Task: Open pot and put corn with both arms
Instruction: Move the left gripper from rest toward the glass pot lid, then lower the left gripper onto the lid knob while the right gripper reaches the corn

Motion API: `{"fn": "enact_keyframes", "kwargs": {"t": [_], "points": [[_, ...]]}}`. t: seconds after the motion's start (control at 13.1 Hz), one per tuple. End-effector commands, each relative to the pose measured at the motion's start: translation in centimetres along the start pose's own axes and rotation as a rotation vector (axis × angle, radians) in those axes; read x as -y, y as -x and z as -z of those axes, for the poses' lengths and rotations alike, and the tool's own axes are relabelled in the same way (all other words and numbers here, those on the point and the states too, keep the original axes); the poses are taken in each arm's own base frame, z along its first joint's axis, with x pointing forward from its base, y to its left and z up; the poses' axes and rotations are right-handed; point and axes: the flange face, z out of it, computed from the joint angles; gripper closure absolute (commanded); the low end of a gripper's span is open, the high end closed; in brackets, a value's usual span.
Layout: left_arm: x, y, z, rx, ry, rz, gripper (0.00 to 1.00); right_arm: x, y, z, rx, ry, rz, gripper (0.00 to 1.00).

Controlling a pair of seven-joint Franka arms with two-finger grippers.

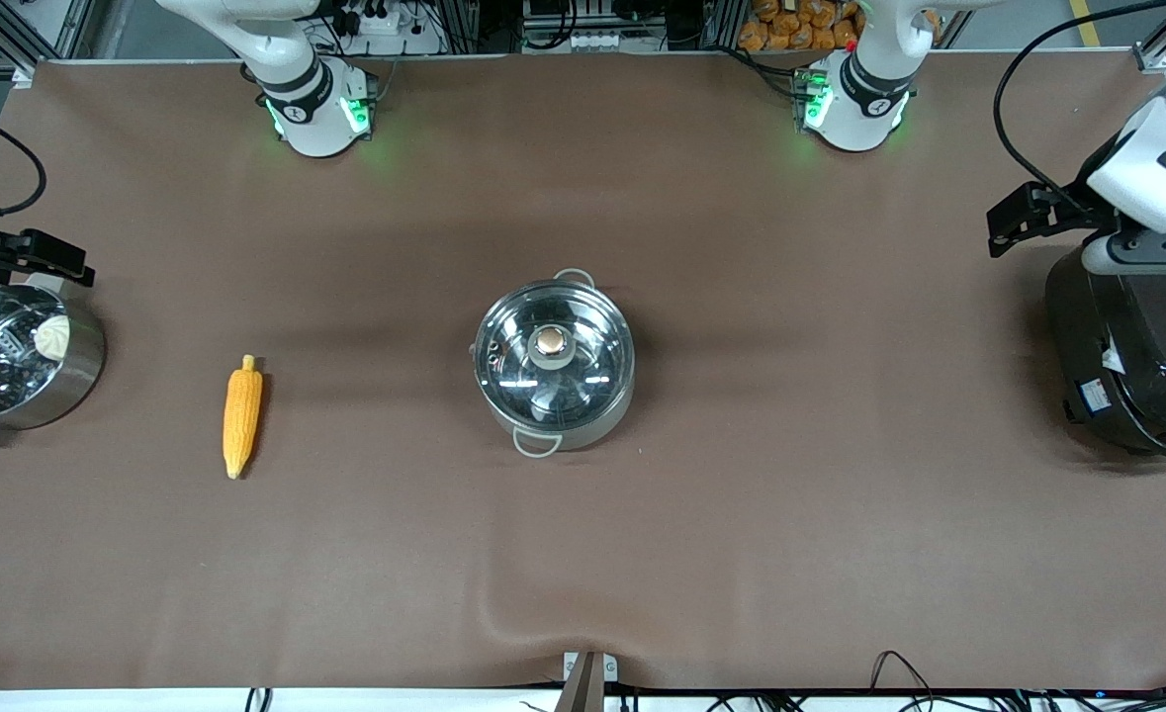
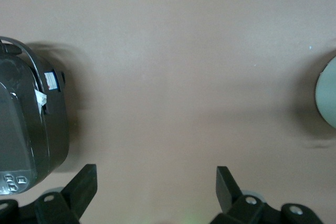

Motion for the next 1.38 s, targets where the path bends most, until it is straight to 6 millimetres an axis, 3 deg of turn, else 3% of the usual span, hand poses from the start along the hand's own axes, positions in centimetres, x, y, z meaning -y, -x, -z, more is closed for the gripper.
{"fn": "enact_keyframes", "kwargs": {"t": [0.0,0.15,0.23,0.38,0.54,0.76,1.15,1.3], "points": [[-1.1,-1.0,-0.3,0.012,0.007,-0.005,0.00,-1.3,0.1,0.1,-0.001,-0.008,0.010,0.00],[-4.1,-2.2,-0.5,0.004,0.013,-0.023,0.00,-1.3,0.2,0.0,-0.002,-0.043,0.020,0.00],[-6.6,-2.6,-0.6,0.002,0.021,-0.002,0.00,-1.7,0.2,0.0,-0.004,-0.050,0.015,0.00],[-13.3,-2.7,-1.2,0.002,0.030,0.060,0.00,-1.7,0.2,0.0,-0.006,-0.050,0.027,0.00],[-19.2,-3.5,-3.2,-0.007,0.041,0.094,0.00,-1.6,0.2,0.0,-0.006,-0.050,0.030,0.00],[-27.7,-4.1,-8.5,-0.023,0.054,0.157,0.00,-1.1,0.1,0.1,-0.007,-0.049,0.040,0.00],[-35.7,-4.1,-13.6,-0.049,0.086,0.147,0.00,-0.9,-0.1,-0.4,0.000,-0.050,0.043,0.00],[-38.1,-3.6,-14.5,-0.065,0.102,0.120,0.00,0.1,-1.4,-3.1,0.031,-0.050,0.060,0.00]]}}
